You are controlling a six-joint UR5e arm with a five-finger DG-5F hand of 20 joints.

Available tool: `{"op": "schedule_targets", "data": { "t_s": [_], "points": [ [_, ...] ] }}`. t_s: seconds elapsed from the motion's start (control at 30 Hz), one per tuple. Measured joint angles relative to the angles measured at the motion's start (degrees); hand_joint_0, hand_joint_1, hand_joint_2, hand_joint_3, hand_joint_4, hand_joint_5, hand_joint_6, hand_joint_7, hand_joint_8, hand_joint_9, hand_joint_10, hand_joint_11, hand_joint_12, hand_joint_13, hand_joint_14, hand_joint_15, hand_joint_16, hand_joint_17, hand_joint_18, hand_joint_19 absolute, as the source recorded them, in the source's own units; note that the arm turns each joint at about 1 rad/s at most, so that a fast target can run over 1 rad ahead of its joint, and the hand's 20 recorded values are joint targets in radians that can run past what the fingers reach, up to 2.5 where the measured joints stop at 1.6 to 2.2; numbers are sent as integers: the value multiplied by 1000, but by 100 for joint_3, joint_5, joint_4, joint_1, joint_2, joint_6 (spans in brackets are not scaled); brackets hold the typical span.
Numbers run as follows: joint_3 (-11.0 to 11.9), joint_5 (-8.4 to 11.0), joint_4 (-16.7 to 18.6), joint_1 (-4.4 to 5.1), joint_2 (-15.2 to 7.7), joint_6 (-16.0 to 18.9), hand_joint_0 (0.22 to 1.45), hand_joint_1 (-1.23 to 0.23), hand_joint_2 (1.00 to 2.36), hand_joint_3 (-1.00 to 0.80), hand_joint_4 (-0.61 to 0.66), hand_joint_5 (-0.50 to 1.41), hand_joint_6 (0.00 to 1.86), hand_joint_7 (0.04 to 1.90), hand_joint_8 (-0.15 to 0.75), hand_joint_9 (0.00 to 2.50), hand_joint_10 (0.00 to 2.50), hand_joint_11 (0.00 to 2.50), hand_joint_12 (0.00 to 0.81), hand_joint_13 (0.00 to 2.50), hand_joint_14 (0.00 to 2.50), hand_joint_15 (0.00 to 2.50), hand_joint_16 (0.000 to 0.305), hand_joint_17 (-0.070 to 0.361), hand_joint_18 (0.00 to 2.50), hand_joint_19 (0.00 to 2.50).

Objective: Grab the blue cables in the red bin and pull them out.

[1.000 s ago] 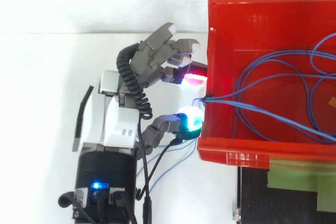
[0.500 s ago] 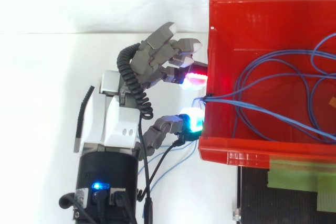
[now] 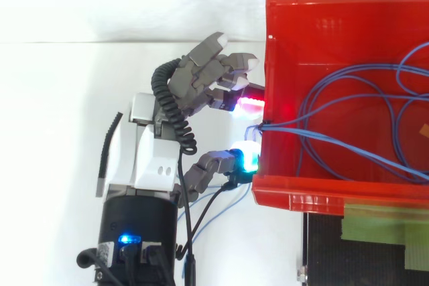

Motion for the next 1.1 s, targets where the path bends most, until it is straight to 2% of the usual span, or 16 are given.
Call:
{"op": "schedule_targets", "data": {
  "t_s": [0.37,0.67,0.83,0.87,0.9,0.97,1.0,1.1],
  "points": [
    [2,-3,-14,0,1,-36,767,-1001,1000,-1000,-27,920,191,843,207,764,25,1005,332,592,20,536,42,94,410,446],
    [2,-5,-26,-1,1,-45,774,-1005,1000,-1000,-25,876,535,749,208,778,25,1003,328,602,20,526,41,93,430,446],
    [1,-5,-41,-3,1,-45,776,-1005,1000,-1000,-20,874,581,729,205,787,25,1008,327,607,21,522,41,92,439,445],
    [1,-5,-46,-4,2,-46,775,-1005,1000,-1000,-20,876,562,726,206,788,25,1001,326,607,21,527,41,92,439,441],
    [1,-5,-52,-6,2,-46,775,-1004,1000,-1000,-20,888,457,762,208,784,25,1017,326,607,21,529,41,92,439,445],
    [1,-5,-57,-6,2,-46,770,-1002,1000,-1000,4,935,83,875,206,781,25,1003,328,607,20,535,41,93,438,452],
    [0,-5,-59,-6,2,-46,766,-999,1000,-1000,7,941,0,888,207,777,26,1012,327,606,21,537,42,94,438,451],
    [2,-5,-66,-7,1,-46,762,-995,1000,-1000,14,913,5,809,207,767,25,995,329,602,21,533,42,94,433,456]
  ]
}}
